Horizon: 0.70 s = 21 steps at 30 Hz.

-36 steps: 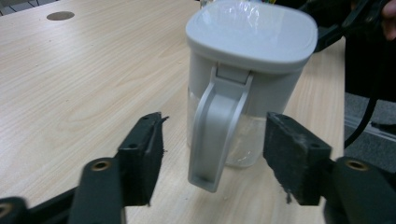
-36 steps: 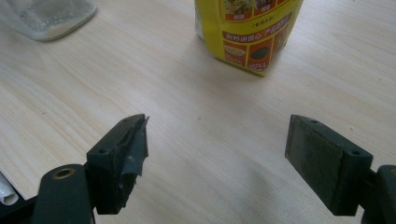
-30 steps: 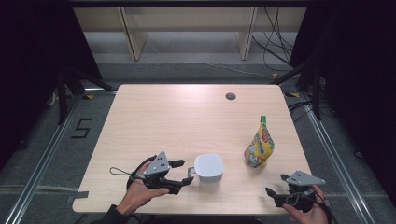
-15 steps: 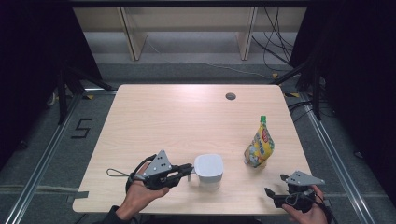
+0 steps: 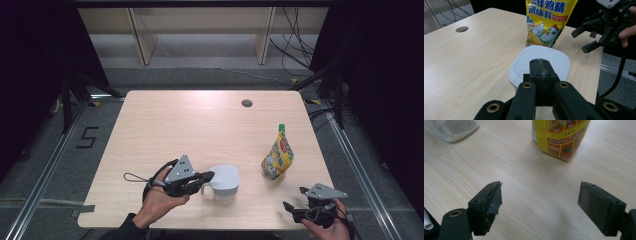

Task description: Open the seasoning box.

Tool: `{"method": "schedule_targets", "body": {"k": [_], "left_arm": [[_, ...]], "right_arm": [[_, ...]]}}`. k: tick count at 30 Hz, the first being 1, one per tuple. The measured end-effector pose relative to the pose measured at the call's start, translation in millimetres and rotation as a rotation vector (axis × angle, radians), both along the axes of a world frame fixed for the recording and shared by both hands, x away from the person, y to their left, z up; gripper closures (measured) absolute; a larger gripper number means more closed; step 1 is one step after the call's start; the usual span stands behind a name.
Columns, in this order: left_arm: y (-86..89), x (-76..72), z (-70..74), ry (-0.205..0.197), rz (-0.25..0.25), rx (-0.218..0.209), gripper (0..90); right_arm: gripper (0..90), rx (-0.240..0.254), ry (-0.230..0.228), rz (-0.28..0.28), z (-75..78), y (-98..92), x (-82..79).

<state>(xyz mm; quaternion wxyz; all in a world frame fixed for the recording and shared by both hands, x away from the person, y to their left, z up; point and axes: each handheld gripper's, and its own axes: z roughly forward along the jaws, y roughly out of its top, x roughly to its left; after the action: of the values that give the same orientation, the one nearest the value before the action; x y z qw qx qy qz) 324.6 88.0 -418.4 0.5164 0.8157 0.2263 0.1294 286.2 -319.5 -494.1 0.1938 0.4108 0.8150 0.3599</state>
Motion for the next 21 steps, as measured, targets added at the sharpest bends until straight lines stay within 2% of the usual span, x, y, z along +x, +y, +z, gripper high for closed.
{"method": "schedule_targets", "body": {"k": [2, 6, 7, 11, 16, 17, 19, 20, 21], "left_arm": [[-1.0, 2.6, -2.8, 0.007, 0.002, 0.007, 89.4], [0.7, 8.2, -9.0, 0.021, 0.015, 0.020, 89.4], [1.3, 8.9, -11.3, 0.031, 0.023, 0.008, 89.4], [3.6, 9.0, -12.0, 0.038, 0.041, 0.000, 89.3], [4.2, 9.1, -13.1, 0.035, 0.037, -0.007, 89.3], [4.3, 8.9, -13.2, 0.032, 0.037, -0.005, 89.3], [4.2, 7.9, -13.6, 0.036, 0.041, -0.008, 89.3], [4.3, 7.9, -13.6, 0.035, 0.041, -0.009, 89.3], [4.5, 8.0, -13.8, 0.034, 0.039, -0.011, 89.3]], "right_arm": [[20.3, -0.001, 0.002, 0.001, 0.1, 0.1, 0.0], [20.4, 0.035, 0.017, -0.005, -1.0, 2.4, -1.1], [20.5, 0.033, 0.029, -0.010, -0.2, 2.9, -2.1], [21.8, 0.018, 0.010, -0.002, 0.9, 1.9, -1.5], [24.9, 0.048, 0.004, 0.003, 2.4, 4.7, -4.0], [27.7, 0.048, -0.018, 0.041, 3.6, 4.7, -3.0], [29.4, 0.051, -0.025, 0.045, 4.3, 5.6, -4.1], [30.4, 0.085, -0.006, 0.046, 4.2, 8.7, -6.1], [31.8, 0.068, -0.031, 0.061, 5.2, 7.6, -5.2]]}}
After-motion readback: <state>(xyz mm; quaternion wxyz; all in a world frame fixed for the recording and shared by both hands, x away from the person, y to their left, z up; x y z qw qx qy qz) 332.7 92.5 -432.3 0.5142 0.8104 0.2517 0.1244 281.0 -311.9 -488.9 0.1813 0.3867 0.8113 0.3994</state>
